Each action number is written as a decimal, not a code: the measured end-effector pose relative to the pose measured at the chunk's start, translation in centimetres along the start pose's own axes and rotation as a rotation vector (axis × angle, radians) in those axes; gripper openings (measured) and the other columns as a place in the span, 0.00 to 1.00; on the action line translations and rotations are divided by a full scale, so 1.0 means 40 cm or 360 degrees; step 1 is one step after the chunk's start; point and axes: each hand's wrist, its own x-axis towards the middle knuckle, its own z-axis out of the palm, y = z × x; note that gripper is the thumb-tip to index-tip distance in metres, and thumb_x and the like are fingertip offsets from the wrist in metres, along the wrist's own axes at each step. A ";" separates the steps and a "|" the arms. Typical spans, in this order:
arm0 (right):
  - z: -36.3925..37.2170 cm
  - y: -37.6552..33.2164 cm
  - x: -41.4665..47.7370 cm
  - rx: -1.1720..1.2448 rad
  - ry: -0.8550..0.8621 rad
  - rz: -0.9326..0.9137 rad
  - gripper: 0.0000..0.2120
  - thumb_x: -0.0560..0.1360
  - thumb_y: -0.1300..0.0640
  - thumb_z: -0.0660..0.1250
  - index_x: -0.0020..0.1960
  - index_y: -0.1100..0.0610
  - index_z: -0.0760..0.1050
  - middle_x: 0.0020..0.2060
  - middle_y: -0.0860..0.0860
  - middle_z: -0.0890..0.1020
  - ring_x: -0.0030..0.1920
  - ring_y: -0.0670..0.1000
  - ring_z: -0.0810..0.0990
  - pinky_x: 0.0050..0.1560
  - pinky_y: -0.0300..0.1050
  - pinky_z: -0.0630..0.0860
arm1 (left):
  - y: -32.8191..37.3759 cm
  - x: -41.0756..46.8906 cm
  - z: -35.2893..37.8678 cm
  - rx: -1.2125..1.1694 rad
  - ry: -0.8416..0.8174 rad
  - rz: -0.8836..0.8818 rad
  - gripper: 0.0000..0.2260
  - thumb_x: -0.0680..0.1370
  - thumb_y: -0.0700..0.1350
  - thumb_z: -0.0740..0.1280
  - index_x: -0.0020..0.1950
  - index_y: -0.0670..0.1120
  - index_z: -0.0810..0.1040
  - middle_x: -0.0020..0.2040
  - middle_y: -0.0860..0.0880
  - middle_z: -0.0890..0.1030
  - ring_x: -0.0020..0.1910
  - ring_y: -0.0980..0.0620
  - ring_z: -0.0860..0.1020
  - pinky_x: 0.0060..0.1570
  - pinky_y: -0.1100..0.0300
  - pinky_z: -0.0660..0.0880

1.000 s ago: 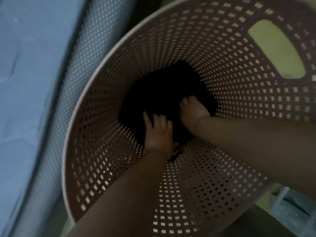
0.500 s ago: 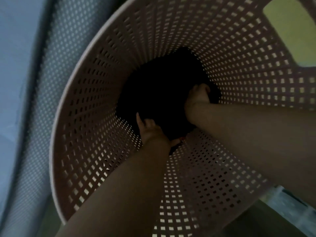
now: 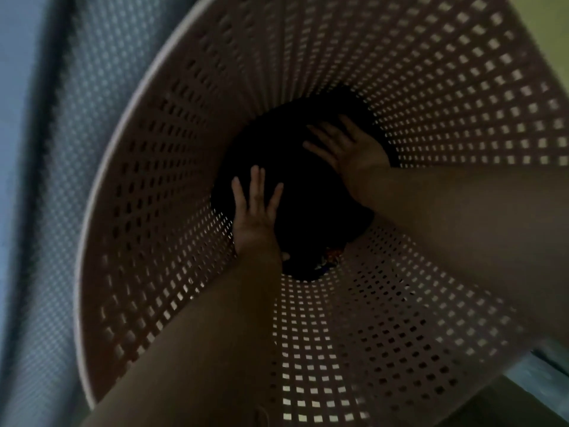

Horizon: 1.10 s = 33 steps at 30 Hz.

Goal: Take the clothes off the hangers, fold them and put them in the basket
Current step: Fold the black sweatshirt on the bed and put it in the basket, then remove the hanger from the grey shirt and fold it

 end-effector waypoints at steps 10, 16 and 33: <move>-0.155 0.032 -0.218 0.0399 0.0028 -0.0035 0.34 0.80 0.47 0.59 0.80 0.57 0.50 0.78 0.60 0.57 0.77 0.60 0.55 0.75 0.63 0.49 | -0.098 -0.169 -0.159 -0.0315 0.0007 0.0185 0.29 0.82 0.54 0.54 0.80 0.43 0.53 0.79 0.39 0.55 0.78 0.38 0.49 0.72 0.30 0.43; -0.367 0.159 -0.675 0.1066 0.0122 -0.0095 0.12 0.78 0.59 0.61 0.60 0.57 0.74 0.57 0.55 0.79 0.56 0.56 0.78 0.54 0.50 0.68 | -0.337 -0.546 -0.436 -0.0677 -0.0074 0.0447 0.14 0.79 0.41 0.60 0.64 0.47 0.72 0.62 0.46 0.77 0.62 0.44 0.75 0.56 0.52 0.69; -0.794 0.072 -1.725 0.3029 0.0827 0.1027 0.14 0.82 0.58 0.59 0.51 0.68 0.78 0.47 0.64 0.81 0.50 0.62 0.79 0.51 0.55 0.74 | -0.845 -1.410 -0.786 -0.1125 0.0711 0.0629 0.07 0.78 0.48 0.63 0.47 0.49 0.80 0.48 0.48 0.84 0.50 0.46 0.81 0.47 0.57 0.76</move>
